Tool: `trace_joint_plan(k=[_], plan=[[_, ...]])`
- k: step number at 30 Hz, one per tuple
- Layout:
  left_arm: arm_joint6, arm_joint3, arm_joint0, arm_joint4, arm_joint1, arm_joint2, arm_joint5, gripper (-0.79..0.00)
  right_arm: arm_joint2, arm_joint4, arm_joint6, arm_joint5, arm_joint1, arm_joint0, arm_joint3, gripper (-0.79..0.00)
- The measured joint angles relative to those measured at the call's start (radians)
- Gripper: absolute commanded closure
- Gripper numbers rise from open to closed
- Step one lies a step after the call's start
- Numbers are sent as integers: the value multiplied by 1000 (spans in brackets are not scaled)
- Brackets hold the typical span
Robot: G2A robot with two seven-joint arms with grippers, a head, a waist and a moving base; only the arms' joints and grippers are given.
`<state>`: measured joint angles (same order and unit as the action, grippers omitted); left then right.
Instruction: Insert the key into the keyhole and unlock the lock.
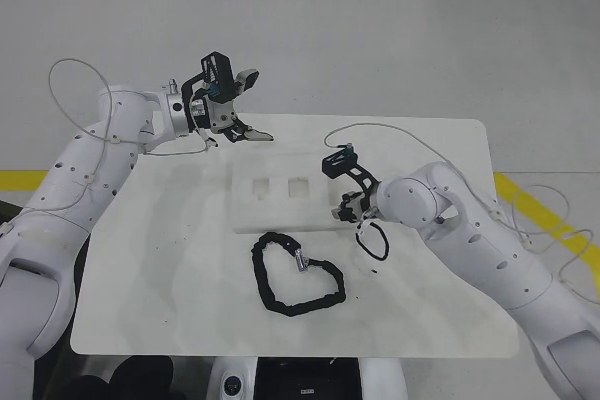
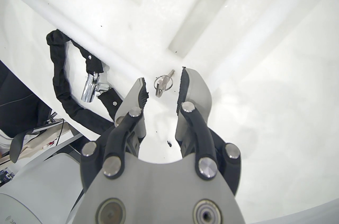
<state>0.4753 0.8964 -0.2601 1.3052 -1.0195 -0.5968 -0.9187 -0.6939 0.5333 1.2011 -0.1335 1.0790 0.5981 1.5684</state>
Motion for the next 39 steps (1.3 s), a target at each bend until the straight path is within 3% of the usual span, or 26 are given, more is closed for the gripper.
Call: trace_joint_plan(k=[7,13,39], plan=[[0,0,0,0,0,0,0,-785,-11,15,9,-14,4,4,3,-129],[0,0,0,0,0,0,0,-785,-18,25,19,-17,7,10,7,-28],[0,0,0,0,0,0,0,-785,-35,132,75,-79,22,16,68,0]])
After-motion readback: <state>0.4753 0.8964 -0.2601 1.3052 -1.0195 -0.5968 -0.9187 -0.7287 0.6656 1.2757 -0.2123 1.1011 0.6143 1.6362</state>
